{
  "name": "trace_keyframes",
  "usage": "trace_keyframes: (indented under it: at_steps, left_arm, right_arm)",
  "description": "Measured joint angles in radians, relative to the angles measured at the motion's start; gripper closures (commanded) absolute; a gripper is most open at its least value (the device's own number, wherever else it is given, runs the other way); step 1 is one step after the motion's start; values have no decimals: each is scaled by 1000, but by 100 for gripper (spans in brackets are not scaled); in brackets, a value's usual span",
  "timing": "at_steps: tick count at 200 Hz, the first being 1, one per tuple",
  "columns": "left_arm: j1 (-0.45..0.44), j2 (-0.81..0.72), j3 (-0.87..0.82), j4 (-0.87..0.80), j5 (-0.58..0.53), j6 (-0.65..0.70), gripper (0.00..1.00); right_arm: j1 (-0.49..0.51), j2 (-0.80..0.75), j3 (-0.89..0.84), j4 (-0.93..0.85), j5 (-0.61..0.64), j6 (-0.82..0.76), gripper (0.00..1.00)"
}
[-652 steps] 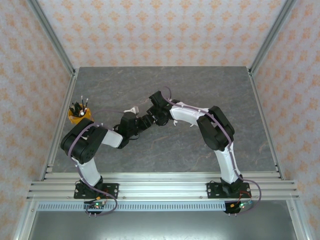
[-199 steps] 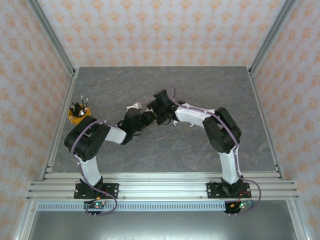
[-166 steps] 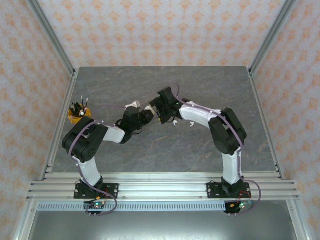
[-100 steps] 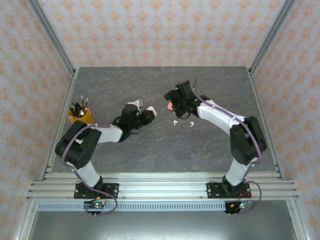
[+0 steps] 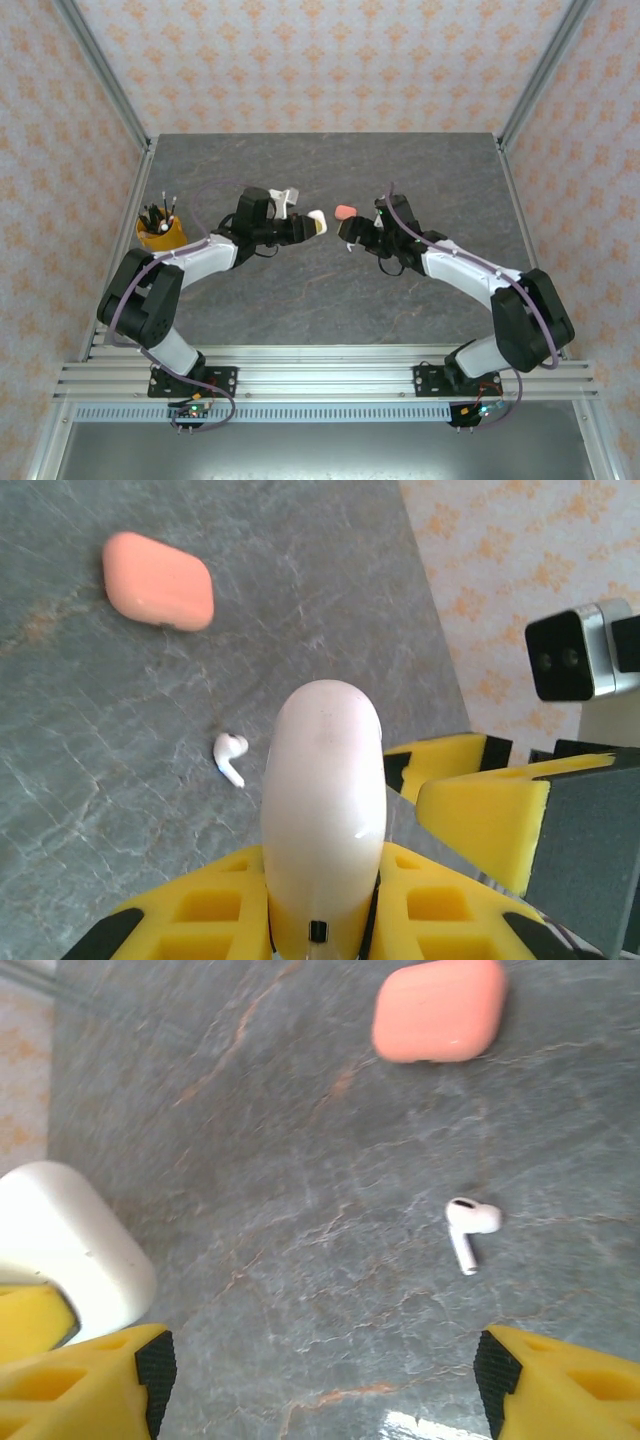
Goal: Insert the wireless bluetooth earbuds into the charging case
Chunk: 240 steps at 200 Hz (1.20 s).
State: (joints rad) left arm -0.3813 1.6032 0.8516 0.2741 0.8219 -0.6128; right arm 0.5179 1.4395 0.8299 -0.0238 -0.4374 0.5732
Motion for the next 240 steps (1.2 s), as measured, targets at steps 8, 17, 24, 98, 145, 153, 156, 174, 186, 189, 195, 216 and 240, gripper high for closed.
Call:
trace_keyframes:
  at_steps: [8,17,24,98,145,153,156,174,186,189,195,216,240]
  left_arm:
    - [0,0,1,-9,14,6,92]
    - [0,0,1,-21,29,10,92]
    - [0,0,1,-30,38,13,92]
    - [-21,25,63,-70,78,21,94]
    - [-18,40,67,-108,68,34,95]
    - [-18,40,69,-109,69,37,95]
    - [-18,40,70,-110,70,39,95]
    - [-24,39,82,-113,94,40,95]
    - [-28,35,93,-115,107,44,95]
    - [-30,34,95,-117,109,44,95]
    - [-31,29,100,-123,113,46,95]
    - [-32,12,110,-134,121,66,95]
    - [-32,8,119,-138,125,75,95]
  right_arm:
    - [0,0,-4,22,-20,-10,21]
    - [0,0,-6,42,-40,-18,21]
    - [0,0,-6,58,-52,-24,22]
    - [-2,77,38,129,-135,-36,26]
    - [-11,116,38,144,-144,-41,30]
    - [-23,118,27,164,-144,-34,31]
    - [-28,119,22,172,-143,-32,31]
    - [-80,129,-16,205,-139,-9,31]
    - [-108,131,-37,208,-130,-1,32]
    - [-113,131,-41,207,-130,2,32]
    - [-119,131,-47,207,-128,3,33]
    - [-121,120,-55,204,-129,2,33]
    - [-122,43,-68,197,-133,2,34]
